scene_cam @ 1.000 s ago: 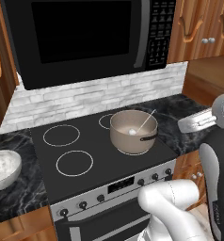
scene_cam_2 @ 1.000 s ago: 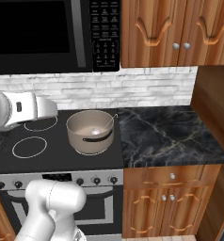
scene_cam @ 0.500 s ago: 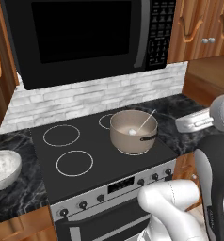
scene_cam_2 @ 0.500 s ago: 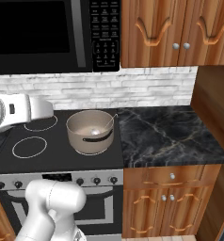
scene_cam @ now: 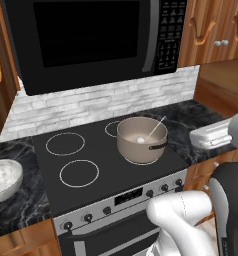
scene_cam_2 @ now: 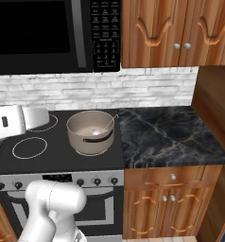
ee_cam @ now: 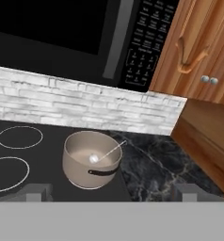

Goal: Open the cabinet and move the ladle to the pot. Then close the cabinet.

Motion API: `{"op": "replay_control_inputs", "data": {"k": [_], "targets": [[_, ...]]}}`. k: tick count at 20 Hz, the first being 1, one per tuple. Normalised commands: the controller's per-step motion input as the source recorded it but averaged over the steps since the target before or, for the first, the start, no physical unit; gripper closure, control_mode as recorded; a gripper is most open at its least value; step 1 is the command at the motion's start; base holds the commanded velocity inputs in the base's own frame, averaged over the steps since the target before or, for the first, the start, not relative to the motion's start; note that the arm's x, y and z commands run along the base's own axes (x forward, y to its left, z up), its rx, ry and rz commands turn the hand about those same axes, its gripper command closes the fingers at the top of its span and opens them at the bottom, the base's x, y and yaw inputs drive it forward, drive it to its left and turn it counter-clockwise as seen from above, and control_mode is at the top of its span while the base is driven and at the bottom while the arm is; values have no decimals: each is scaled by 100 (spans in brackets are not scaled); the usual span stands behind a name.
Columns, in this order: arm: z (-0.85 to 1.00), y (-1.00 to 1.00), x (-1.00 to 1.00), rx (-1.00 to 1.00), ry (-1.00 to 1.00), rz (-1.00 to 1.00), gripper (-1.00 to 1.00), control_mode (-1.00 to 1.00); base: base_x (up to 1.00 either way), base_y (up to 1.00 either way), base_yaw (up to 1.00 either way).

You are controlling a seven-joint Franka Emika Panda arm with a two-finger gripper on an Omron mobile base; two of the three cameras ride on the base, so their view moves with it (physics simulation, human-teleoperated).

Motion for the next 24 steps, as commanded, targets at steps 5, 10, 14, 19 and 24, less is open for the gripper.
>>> {"op": "replay_control_inputs", "data": {"k": [5, 10, 14, 19, 24], "targets": [[0, 1, -16, 0, -2, 0, -100, -100, 0, 0, 0], [0, 0, 0, 0, 0, 0, -100, 100, -50, 0, 0], [0, 0, 0, 0, 0, 0, -100, 100, -72, 0, 0], [0, 0, 0, 0, 0, 0, -100, 100, -72, 1, 0], [0, 0, 0, 0, 0, 0, -100, 100, -81, 20, 4]]}}
